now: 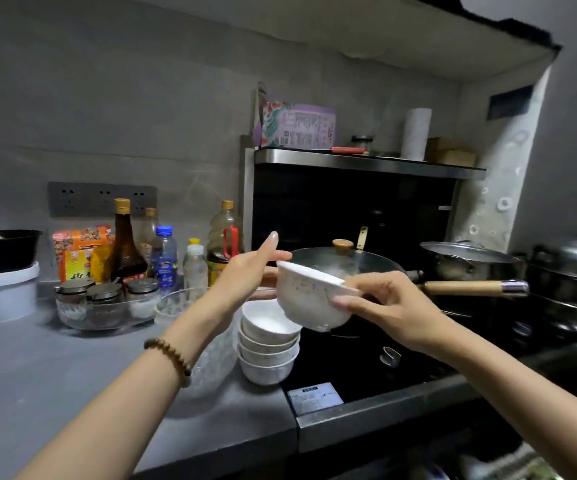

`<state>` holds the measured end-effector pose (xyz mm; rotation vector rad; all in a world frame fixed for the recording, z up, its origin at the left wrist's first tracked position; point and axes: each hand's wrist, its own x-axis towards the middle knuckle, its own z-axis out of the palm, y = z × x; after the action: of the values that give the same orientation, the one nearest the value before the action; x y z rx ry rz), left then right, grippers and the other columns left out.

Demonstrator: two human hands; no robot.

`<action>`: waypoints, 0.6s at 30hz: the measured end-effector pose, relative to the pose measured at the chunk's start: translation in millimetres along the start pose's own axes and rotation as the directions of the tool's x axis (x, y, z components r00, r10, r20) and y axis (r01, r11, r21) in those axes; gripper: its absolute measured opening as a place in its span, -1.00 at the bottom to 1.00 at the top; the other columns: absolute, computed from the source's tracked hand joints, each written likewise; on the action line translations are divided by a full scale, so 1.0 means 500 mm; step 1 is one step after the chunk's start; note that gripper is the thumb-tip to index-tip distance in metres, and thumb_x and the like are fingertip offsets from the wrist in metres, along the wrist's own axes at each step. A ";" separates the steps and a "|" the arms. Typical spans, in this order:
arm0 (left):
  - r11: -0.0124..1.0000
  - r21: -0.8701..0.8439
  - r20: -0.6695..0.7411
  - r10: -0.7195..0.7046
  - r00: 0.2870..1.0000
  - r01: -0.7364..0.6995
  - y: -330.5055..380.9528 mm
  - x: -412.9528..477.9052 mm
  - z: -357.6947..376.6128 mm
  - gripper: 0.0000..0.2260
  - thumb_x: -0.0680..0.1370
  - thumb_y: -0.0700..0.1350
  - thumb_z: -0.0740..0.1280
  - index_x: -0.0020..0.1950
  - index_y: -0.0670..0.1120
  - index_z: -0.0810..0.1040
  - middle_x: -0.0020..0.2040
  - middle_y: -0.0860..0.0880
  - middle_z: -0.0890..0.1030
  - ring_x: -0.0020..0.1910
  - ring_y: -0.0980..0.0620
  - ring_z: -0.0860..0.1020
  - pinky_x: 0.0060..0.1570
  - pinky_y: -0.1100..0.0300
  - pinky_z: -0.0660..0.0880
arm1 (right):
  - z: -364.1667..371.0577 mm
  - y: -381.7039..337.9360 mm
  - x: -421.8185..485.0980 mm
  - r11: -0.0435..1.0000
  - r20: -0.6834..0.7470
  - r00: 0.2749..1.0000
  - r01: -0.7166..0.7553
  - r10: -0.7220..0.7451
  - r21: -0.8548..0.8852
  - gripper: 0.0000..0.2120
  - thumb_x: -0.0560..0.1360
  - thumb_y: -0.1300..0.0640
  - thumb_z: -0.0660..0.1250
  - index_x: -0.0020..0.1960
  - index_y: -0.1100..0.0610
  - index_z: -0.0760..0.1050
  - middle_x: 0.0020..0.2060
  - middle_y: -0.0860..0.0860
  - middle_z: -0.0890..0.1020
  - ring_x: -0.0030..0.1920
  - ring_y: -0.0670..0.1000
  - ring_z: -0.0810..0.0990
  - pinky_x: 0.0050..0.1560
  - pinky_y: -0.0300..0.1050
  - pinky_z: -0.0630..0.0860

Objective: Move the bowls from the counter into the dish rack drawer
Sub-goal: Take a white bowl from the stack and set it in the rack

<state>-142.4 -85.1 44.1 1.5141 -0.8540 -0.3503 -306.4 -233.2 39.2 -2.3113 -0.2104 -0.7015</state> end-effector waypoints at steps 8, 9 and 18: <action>0.979 -0.178 0.338 -0.032 0.940 0.098 -0.080 -0.056 0.253 -0.40 0.37 0.25 0.39 0.30 -0.01 0.40 0.12 -0.03 0.63 0.02 0.04 0.65 0.03 0.02 0.61 | -0.058 0.085 -0.168 0.900 -0.178 0.921 -0.274 0.347 0.340 -0.64 0.48 -0.01 0.27 0.06 0.24 0.61 -0.04 0.28 0.66 -0.05 0.08 0.58 0.06 0.02 0.45; 0.978 -0.175 0.348 -0.045 0.936 0.112 -0.094 -0.061 0.281 -0.43 0.39 0.20 0.40 0.29 -0.02 0.40 0.11 -0.05 0.63 -0.02 0.03 0.66 -0.01 0.05 0.62 | -0.064 0.099 -0.193 0.884 -0.179 0.905 -0.308 0.386 0.352 -0.62 0.49 -0.03 0.27 0.08 0.24 0.60 0.00 0.29 0.65 -0.02 0.10 0.58 0.11 0.05 0.45; 0.924 -0.043 0.528 -0.303 0.793 0.381 -0.297 -0.065 0.485 -0.54 0.43 0.21 0.35 0.07 -0.16 0.58 -0.01 -0.20 0.68 -0.03 -0.08 0.67 0.05 0.01 0.60 | -0.089 0.272 -0.385 0.702 -0.047 0.736 -0.621 0.675 0.349 -0.70 0.44 -0.02 0.32 0.06 0.13 0.63 -0.07 0.09 0.71 -0.08 0.00 0.66 -0.01 -0.10 0.58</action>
<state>-283.4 -249.5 -143.3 1.4515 -0.9335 -1.1090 -441.6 -355.0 -116.9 -1.8117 0.5364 -0.4443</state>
